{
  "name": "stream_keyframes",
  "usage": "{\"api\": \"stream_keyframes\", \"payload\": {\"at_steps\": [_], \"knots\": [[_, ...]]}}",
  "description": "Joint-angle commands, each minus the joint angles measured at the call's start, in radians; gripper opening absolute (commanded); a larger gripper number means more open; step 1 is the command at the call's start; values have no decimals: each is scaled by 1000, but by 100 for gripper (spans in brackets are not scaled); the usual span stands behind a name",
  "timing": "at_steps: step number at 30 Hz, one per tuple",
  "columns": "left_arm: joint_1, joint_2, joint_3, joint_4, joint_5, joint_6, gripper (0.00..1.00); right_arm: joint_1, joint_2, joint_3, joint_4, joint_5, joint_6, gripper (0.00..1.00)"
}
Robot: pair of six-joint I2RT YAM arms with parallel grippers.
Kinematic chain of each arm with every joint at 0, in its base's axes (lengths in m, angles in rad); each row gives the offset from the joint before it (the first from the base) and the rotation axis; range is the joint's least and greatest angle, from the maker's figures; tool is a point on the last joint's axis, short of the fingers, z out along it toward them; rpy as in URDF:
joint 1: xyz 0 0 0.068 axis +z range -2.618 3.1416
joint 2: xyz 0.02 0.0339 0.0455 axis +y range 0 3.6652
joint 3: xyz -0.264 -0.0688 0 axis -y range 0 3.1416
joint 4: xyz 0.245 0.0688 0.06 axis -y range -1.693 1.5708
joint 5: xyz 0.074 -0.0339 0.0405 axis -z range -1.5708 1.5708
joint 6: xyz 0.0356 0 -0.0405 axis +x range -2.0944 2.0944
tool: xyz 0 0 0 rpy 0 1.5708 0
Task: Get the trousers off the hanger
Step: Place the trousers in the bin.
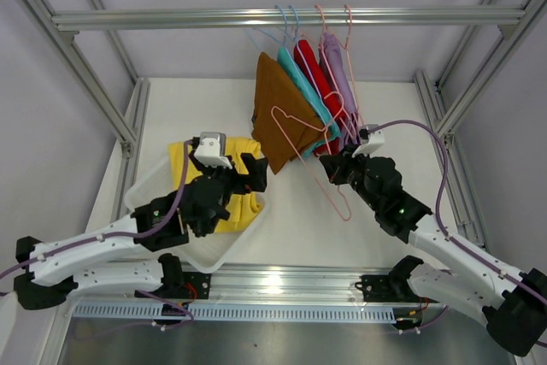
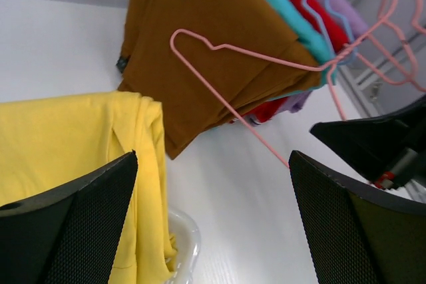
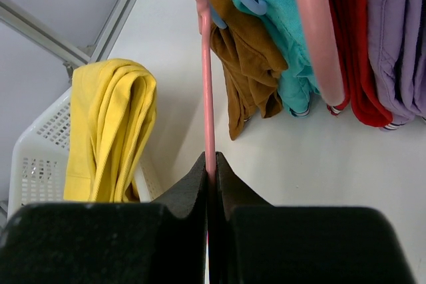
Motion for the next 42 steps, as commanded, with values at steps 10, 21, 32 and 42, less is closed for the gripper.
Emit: {"api": "stream_keyframes", "payload": {"at_steps": [10, 21, 32, 42], "knots": [[18, -112, 347, -252, 678, 235, 99, 11, -64, 77, -50, 13, -116, 0], [18, 129, 484, -165, 1025, 259, 99, 92, -78, 257, -157, -127, -245, 0], [18, -43, 386, -178, 513, 281, 99, 124, -169, 580, -459, -35, -358, 0], [19, -137, 360, -264, 395, 333, 99, 124, -163, 892, -732, 323, -472, 0]]}}
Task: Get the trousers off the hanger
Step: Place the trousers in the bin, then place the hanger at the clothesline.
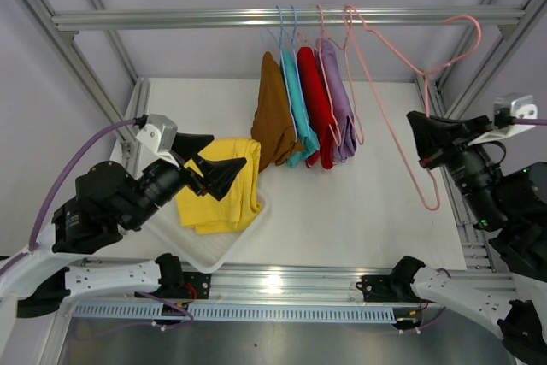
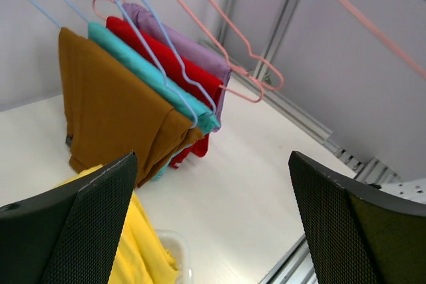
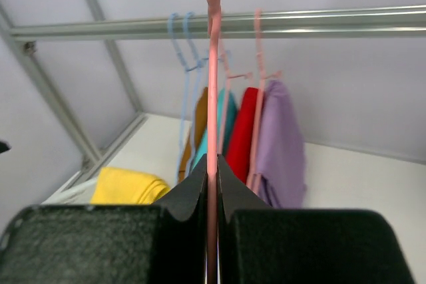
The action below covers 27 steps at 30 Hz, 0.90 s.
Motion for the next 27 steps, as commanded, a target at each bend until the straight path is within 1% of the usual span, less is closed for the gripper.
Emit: {"api": "stream_keyframes", "payload": {"at_steps": [1, 2, 7, 11, 14, 21, 24, 27], "knots": [[6, -19, -43, -34, -60, 36, 99, 3, 23, 80, -172, 181, -52, 0], [7, -29, -56, -30, -60, 35, 99, 3, 23, 96, -187, 221, -52, 0], [16, -64, -103, -27, -72, 33, 99, 4, 19, 71, -259, 299, -29, 0], [16, -82, -155, -28, -65, 39, 99, 3, 11, -21, -235, 371, -5, 0], [16, -99, -171, -34, -68, 38, 99, 3, 17, -74, -203, 395, 6, 0], [19, -156, -235, -45, -83, 33, 99, -17, 112, -87, -126, 392, -9, 0], [19, -179, -257, -57, -91, 32, 100, -57, 155, -73, -80, 338, -8, 0], [21, -196, -281, -67, -100, 35, 99, -87, 203, -53, -69, 292, 1, 0]]}}
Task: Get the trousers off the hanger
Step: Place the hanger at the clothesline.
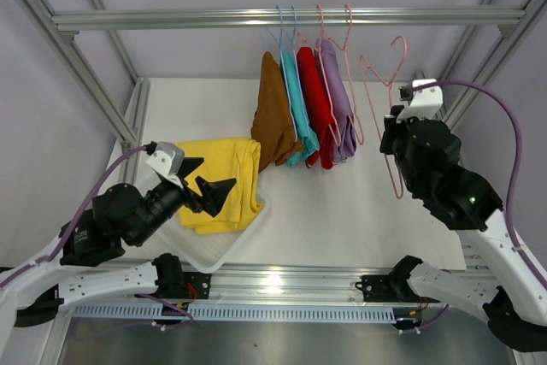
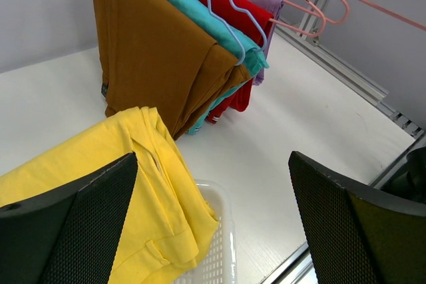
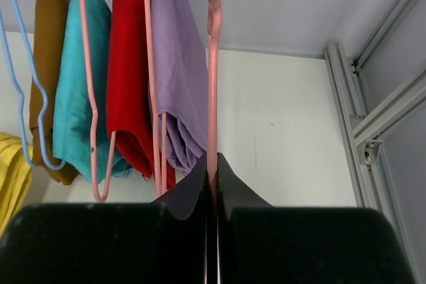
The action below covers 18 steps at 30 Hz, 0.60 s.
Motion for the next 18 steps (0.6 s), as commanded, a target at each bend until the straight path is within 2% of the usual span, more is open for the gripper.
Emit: {"api": "stream_keyframes", "payload": {"at_steps": [1, 18], "knots": [[8, -28, -34, -17, -25, 20, 99, -45, 37, 42, 89, -50, 6, 0], [8, -74, -172, -19, -43, -2, 99, -214, 290, 229, 158, -225, -17, 0]]}}
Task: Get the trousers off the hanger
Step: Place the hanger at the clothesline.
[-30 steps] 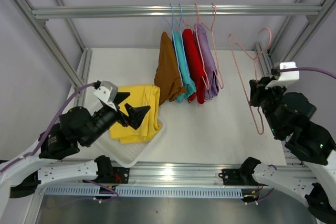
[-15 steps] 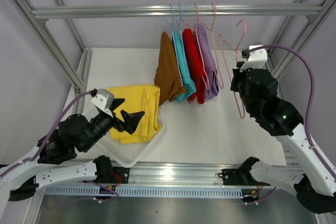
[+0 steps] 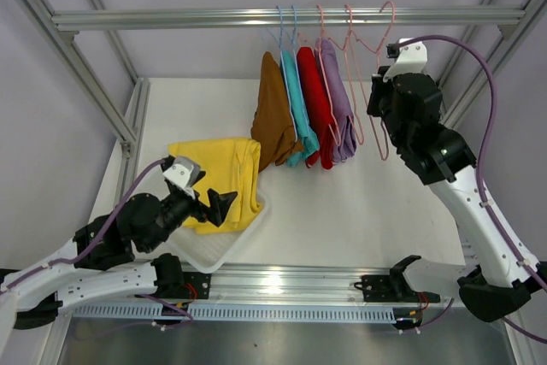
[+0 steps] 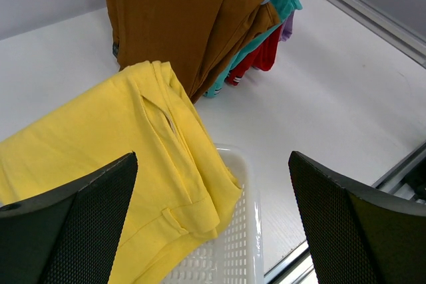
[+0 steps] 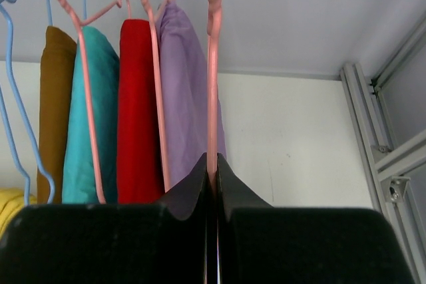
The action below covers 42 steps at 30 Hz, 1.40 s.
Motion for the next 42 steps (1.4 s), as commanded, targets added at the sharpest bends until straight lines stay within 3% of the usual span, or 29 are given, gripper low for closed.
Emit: {"api": "stream_keyframes", "payload": {"at_steps": [1, 18, 36, 39, 42], "knots": [[8, 1, -6, 12, -11, 0, 99, -27, 50, 64, 61, -44, -13, 0], [17, 44, -29, -3, 28, 4, 99, -144, 237, 180, 108, -165, 4, 0], [34, 62, -32, -6, 57, 0, 99, -168, 185, -42, 171, -217, 45, 0], [34, 70, -32, -9, 59, 1, 99, -170, 182, -50, 170, -227, 45, 25], [35, 75, -32, -9, 54, 1, 99, -170, 168, -74, 183, -240, 50, 41]]}}
